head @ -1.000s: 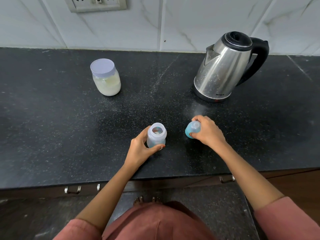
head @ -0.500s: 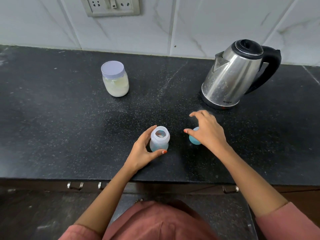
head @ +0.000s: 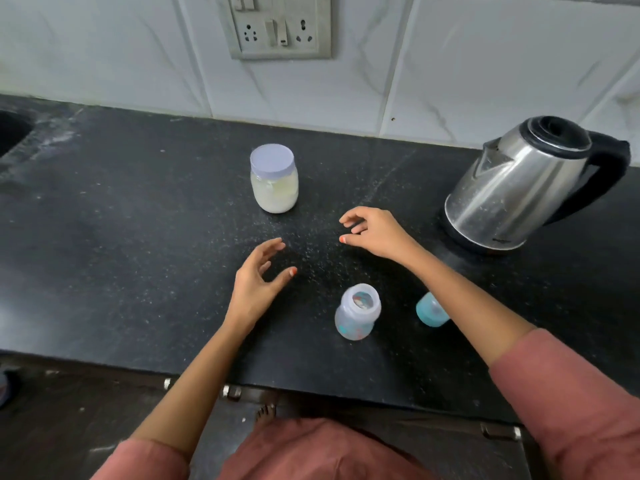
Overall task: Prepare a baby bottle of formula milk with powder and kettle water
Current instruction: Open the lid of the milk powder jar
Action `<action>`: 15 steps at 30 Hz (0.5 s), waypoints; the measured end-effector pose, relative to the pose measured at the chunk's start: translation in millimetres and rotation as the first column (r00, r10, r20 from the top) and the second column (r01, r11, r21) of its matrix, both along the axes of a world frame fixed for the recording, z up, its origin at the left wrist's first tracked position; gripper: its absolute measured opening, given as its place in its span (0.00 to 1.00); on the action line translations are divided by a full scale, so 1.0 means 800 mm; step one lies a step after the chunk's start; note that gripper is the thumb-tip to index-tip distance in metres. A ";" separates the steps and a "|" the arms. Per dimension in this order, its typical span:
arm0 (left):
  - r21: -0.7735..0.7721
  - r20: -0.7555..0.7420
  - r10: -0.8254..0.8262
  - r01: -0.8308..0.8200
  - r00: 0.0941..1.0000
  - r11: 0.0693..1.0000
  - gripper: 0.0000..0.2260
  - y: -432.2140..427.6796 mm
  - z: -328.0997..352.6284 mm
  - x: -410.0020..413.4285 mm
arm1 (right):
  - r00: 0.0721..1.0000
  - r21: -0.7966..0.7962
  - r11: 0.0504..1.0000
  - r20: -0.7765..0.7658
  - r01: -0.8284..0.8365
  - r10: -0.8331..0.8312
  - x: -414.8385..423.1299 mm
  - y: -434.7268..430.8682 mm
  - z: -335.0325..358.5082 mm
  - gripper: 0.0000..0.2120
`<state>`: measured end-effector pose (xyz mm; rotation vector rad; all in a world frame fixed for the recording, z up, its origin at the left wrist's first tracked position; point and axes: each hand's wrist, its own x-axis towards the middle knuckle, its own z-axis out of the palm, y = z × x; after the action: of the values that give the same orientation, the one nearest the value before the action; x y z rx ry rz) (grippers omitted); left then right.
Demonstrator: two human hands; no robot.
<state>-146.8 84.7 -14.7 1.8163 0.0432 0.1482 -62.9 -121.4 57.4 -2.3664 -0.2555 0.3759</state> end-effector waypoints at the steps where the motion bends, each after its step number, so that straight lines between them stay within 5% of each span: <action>1: 0.018 -0.006 0.035 -0.035 0.999 0.999 0.22 0.008 0.001 0.014 | 1.000 0.006 1.000 0.007 -0.003 0.003 0.012 0.010 0.001 0.16; 6: 0.098 -0.030 0.079 -0.075 0.996 0.992 0.29 0.047 0.006 0.088 | 1.000 0.066 0.998 -0.009 0.004 -0.004 0.070 0.066 0.003 0.25; 15: 0.177 -0.080 -0.116 0.128 0.990 0.976 0.39 0.084 0.018 0.195 | 0.992 0.190 0.981 -0.123 0.049 -0.025 0.133 0.132 -0.013 0.44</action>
<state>9.3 151.8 -0.6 2.0000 -0.0340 0.0015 43.5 -16.0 47.1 -2.1462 -0.1820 0.4536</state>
